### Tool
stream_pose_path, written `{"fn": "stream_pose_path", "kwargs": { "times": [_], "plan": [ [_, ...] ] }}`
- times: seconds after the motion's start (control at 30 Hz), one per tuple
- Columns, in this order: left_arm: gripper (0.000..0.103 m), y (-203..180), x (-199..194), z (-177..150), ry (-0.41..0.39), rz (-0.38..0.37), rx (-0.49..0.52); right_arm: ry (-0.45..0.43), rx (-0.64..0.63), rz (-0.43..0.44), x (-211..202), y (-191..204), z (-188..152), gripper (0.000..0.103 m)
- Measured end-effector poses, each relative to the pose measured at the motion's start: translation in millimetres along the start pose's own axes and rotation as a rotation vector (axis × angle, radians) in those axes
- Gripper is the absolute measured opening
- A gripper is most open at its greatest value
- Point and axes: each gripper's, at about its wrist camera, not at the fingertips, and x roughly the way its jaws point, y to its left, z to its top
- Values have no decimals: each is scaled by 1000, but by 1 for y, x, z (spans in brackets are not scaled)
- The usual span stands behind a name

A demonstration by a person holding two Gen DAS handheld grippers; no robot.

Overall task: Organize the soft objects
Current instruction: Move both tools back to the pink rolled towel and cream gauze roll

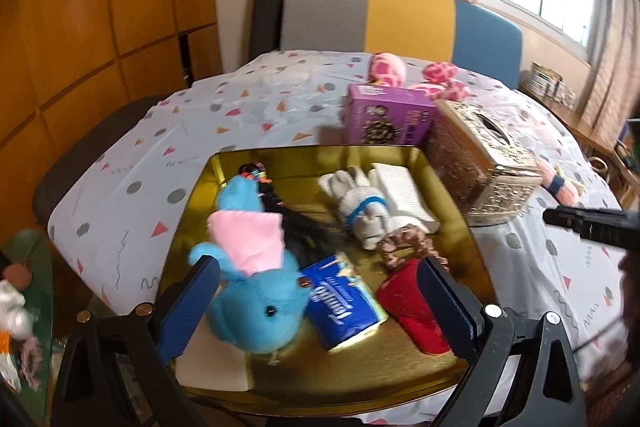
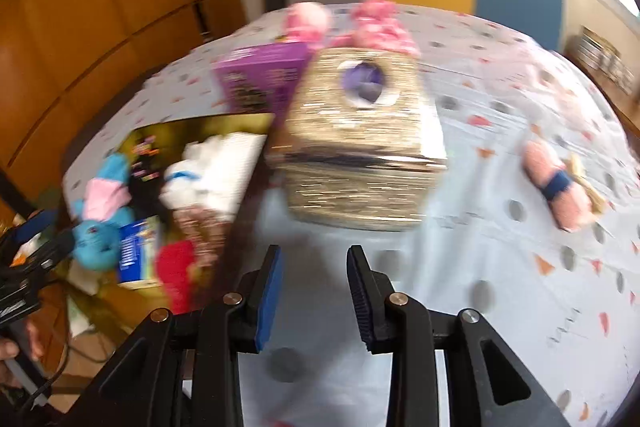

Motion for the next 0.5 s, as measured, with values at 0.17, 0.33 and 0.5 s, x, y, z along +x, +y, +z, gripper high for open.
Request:
{"fn": "stream_pose_path", "kwargs": {
  "times": [0.17,0.33,0.5],
  "plan": [
    [99,-23,-4,8,-8,-47,54,-22,102,-112,-10,-61,2,35],
    [99,-56,-7,14,-11,-106,129,-46,199,-228,-18,-123,4,37],
    [98,-95,-7,19,-6,-166,206,-75,359,-338,-24,-191,-5,38]
  ]
}}
